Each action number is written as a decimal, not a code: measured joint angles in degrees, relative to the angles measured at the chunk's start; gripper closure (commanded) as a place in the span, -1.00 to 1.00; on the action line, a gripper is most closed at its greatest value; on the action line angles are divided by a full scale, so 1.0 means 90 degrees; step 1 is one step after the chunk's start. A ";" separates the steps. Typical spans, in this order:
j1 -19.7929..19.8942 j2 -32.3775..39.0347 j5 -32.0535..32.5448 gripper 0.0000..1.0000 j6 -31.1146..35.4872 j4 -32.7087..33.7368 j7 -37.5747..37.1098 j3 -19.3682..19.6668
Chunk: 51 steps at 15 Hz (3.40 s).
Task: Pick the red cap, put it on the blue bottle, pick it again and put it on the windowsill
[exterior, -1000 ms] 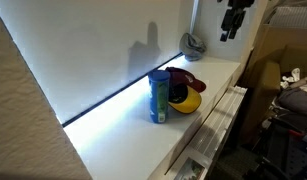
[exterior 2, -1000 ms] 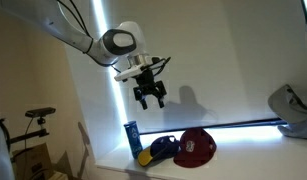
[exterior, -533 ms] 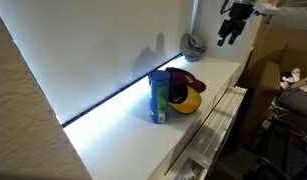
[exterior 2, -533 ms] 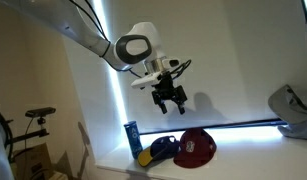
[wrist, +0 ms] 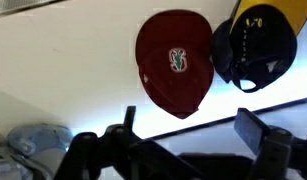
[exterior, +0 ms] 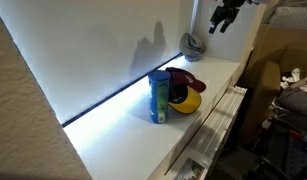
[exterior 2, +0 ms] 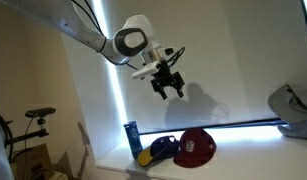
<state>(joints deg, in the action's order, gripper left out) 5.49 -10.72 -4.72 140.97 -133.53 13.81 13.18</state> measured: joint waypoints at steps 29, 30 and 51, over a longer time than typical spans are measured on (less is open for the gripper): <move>-0.0331 0.3300 0.1534 -1.00 -0.0050 0.2919 -0.1963 -0.0517; -0.0314 0.3407 0.1550 -1.00 -0.0100 0.3020 -0.1973 -0.0468; -0.0425 0.4643 0.1834 -1.00 -0.0597 0.3540 -0.1515 -0.0809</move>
<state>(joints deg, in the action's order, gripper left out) 1.66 31.06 11.79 135.60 -101.67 0.17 5.90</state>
